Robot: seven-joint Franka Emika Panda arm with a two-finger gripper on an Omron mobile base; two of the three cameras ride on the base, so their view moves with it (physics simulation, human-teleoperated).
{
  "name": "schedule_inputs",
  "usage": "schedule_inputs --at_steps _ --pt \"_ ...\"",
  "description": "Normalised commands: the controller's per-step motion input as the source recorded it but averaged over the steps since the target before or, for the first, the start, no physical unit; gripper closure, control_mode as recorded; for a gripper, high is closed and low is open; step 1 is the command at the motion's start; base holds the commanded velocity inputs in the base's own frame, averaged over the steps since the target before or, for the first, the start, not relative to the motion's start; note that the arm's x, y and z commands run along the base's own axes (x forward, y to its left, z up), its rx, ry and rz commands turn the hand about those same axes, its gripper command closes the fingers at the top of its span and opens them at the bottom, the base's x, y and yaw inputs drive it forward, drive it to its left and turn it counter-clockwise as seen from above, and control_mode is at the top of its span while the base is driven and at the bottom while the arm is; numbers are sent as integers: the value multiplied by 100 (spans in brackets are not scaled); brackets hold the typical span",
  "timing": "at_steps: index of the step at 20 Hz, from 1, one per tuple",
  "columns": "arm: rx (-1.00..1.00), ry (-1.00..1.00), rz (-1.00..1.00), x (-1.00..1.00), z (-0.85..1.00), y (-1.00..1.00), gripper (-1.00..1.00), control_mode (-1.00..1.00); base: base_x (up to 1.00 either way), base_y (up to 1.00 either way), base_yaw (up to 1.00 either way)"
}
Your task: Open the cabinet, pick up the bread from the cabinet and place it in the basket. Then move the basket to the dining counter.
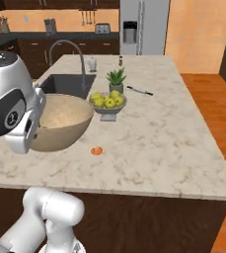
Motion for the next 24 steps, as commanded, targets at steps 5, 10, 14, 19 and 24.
schedule_inputs --at_steps 5,10,14,19,24 --pt "0 1 39 58 -29 -84 100 -100 0 0 0" --pt "-9 6 18 100 -74 -77 100 -100 0 0 0" --pt "-21 13 15 100 -100 -42 100 -100 0 0 0" --pt "-25 5 20 81 -100 -7 100 -100 0 0 0" --pt "-13 -2 21 19 -100 0 100 -100 0 0 0"
